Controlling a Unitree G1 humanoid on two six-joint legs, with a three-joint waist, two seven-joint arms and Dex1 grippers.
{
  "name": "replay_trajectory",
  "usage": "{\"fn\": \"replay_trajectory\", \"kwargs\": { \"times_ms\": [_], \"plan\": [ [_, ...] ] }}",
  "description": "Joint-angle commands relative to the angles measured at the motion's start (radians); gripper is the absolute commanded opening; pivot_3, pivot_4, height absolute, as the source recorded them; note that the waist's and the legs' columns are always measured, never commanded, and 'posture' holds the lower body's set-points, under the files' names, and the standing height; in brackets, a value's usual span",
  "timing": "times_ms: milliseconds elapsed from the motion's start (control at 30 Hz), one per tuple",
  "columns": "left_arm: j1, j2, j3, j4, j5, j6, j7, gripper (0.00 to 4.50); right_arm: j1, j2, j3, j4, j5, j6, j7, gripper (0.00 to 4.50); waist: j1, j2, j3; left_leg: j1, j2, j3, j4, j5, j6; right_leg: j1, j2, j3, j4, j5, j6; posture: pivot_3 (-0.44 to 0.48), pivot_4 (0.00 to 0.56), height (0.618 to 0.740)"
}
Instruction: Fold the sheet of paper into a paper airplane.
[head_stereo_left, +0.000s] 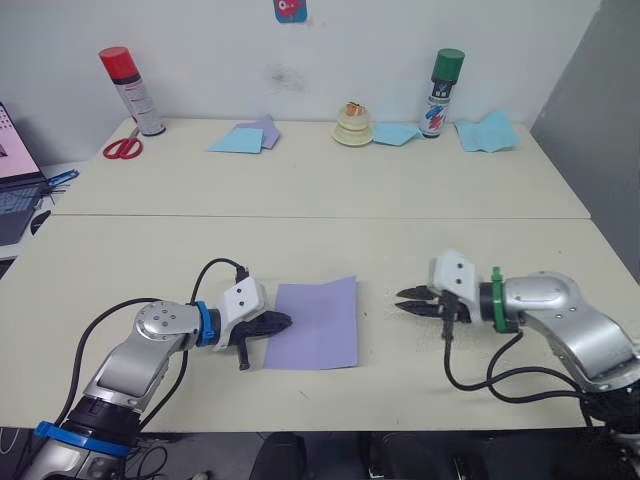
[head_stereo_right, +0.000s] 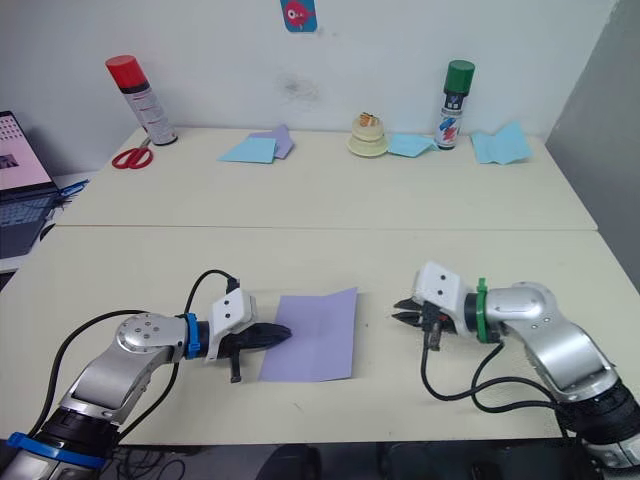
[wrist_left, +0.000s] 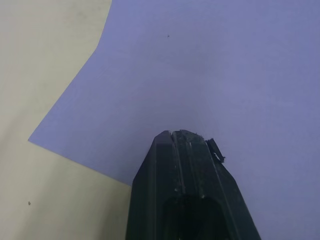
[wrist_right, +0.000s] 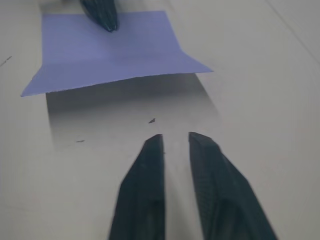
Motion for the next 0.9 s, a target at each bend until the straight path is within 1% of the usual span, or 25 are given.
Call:
{"fn": "replay_trajectory", "kwargs": {
  "times_ms": [33,233,367,467,633,900],
  "plan": [
    [0.026,0.020,-0.020,0.016,0.017,0.089,-0.001,0.00,-0.031,0.044,0.033,0.000,-0.030,0.038,-0.037,0.04,0.000,0.000,0.000,0.000,0.000,0.000,0.000,0.000,0.000,0.000,0.000,0.000,0.000,0.000,0.000,0.000,0.150,0.725],
    [0.031,0.039,-0.014,0.006,0.019,0.131,-0.011,0.00,-0.021,0.122,0.097,0.034,-0.060,0.044,-0.054,0.04,-0.002,0.000,-0.001,0.000,0.000,0.000,0.000,0.000,0.000,0.000,0.000,0.000,0.000,0.000,0.000,0.000,0.150,0.725],
    [0.035,0.039,-0.019,0.004,0.022,0.134,-0.011,0.00,-0.023,0.169,0.141,0.076,-0.084,-0.026,-0.038,0.04,-0.002,0.000,-0.002,0.001,0.000,0.000,0.000,0.000,0.000,0.000,0.001,0.000,0.000,0.000,0.000,0.000,0.150,0.725],
    [0.037,0.040,-0.020,0.000,0.021,0.137,-0.012,0.00,-0.047,0.217,0.152,0.081,-0.077,-0.054,-0.030,0.04,-0.002,0.000,-0.002,0.001,0.001,0.000,0.000,0.000,0.000,0.000,0.001,0.001,0.000,0.000,0.000,0.000,0.150,0.725],
    [0.044,0.039,-0.021,0.005,0.025,0.134,-0.010,0.00,-0.085,0.281,0.150,0.086,-0.049,-0.039,-0.011,0.04,-0.002,0.000,-0.002,0.001,0.001,0.000,0.000,0.000,0.000,0.000,0.002,0.001,0.000,0.000,0.000,0.000,0.150,0.725],
    [0.037,0.034,-0.024,0.012,0.024,0.136,-0.009,0.00,-0.157,0.402,0.203,0.183,-0.069,-0.043,-0.004,0.04,-0.002,0.000,-0.003,0.002,0.001,0.000,-0.001,0.000,0.000,0.000,0.002,0.001,0.001,0.000,0.000,0.000,0.150,0.725]
  ]
}}
